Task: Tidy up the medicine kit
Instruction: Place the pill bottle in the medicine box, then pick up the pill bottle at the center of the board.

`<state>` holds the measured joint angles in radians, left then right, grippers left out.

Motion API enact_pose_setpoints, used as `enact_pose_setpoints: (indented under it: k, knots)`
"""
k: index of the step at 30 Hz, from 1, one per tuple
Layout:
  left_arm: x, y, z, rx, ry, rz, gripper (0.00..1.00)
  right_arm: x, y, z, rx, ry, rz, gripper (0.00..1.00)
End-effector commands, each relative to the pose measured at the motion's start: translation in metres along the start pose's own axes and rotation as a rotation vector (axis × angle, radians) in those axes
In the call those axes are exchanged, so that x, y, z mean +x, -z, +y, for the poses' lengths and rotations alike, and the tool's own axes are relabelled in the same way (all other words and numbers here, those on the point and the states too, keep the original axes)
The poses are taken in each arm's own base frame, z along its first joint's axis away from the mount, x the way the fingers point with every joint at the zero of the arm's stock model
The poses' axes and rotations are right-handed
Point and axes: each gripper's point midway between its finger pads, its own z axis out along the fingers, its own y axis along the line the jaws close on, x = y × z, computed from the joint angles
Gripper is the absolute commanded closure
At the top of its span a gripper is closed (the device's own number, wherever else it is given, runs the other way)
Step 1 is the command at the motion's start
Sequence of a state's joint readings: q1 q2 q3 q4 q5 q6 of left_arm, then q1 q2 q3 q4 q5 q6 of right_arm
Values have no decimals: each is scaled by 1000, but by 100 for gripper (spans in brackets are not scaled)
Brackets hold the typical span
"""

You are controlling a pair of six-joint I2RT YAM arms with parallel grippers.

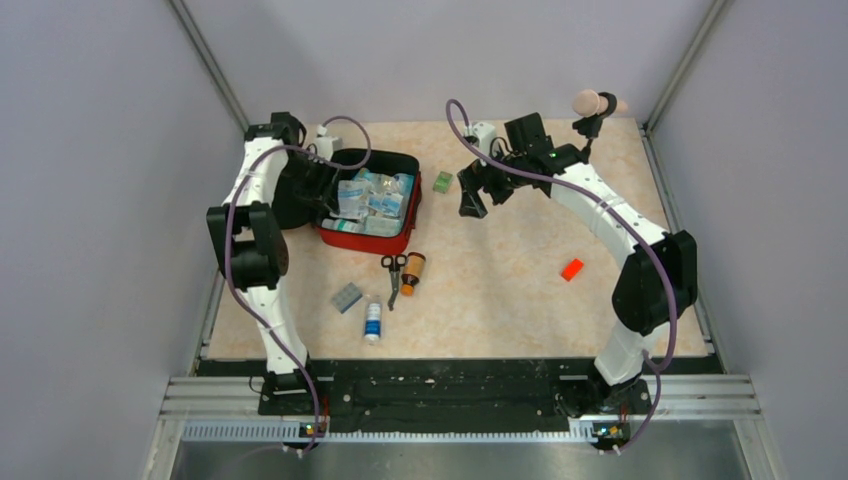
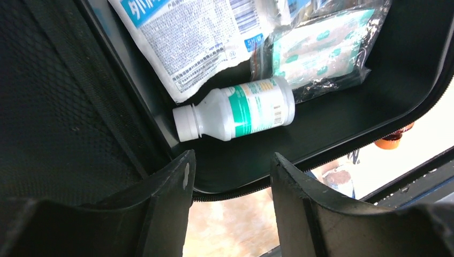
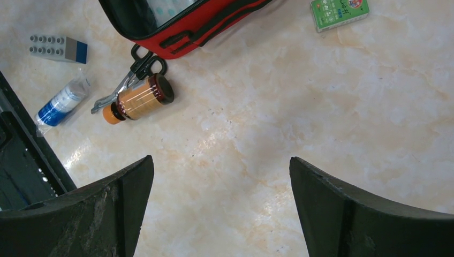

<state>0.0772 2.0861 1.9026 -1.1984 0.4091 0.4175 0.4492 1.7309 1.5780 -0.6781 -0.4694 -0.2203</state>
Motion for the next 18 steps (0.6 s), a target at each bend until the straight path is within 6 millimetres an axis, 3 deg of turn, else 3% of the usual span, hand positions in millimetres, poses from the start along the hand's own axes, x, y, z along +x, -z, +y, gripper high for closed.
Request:
enact_pose_setpoints:
  k: [1, 10, 13, 18]
  knots:
    - [-43, 43, -13, -30, -65, -195, 42, -18, 2, 1, -5, 31, -45, 5]
    - [-71, 24, -50, 73, -100, -265, 46, -18, 3, 0, 4, 32, -42, 5]
    - [-76, 15, -73, 102, -140, -274, 48, -16, 3, -1, 11, 35, -38, 5]
    - [-87, 36, -116, 210, -217, -421, 49, -14, 5, -2, 22, 35, -34, 5]
